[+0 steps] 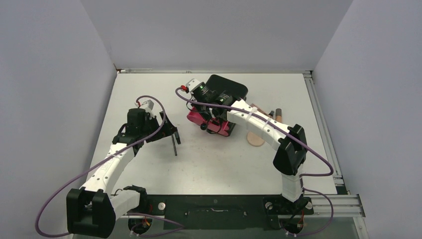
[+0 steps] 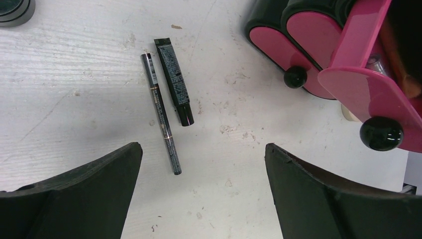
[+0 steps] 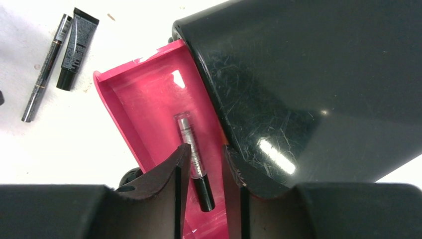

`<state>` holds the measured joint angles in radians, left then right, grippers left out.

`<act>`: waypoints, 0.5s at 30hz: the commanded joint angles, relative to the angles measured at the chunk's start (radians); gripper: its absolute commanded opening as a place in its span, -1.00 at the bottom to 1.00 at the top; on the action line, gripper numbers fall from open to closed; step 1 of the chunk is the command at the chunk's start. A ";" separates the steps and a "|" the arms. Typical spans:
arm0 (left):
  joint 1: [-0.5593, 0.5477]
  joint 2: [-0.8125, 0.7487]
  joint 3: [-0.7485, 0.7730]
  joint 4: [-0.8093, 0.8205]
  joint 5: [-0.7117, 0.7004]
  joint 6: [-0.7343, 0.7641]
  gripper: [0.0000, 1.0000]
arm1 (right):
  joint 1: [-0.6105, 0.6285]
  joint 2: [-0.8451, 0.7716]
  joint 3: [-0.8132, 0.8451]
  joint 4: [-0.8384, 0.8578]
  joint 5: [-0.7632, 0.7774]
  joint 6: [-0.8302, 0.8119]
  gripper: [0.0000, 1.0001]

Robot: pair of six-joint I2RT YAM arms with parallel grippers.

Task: Organize the makeup
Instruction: Place the lipstick in the drawer.

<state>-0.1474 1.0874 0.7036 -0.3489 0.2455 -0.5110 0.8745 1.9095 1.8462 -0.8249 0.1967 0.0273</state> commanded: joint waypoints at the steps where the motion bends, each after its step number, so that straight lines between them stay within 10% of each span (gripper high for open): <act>1: 0.008 0.020 0.052 -0.023 -0.027 0.012 0.80 | 0.003 -0.011 0.055 0.013 0.037 0.002 -0.45; 15: -0.010 0.207 0.106 -0.127 -0.111 -0.001 0.50 | 0.002 -0.237 -0.118 0.235 -0.148 0.182 -0.32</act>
<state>-0.1474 1.2671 0.7567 -0.4492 0.1761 -0.5137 0.8768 1.8153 1.7870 -0.7277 0.0975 0.1123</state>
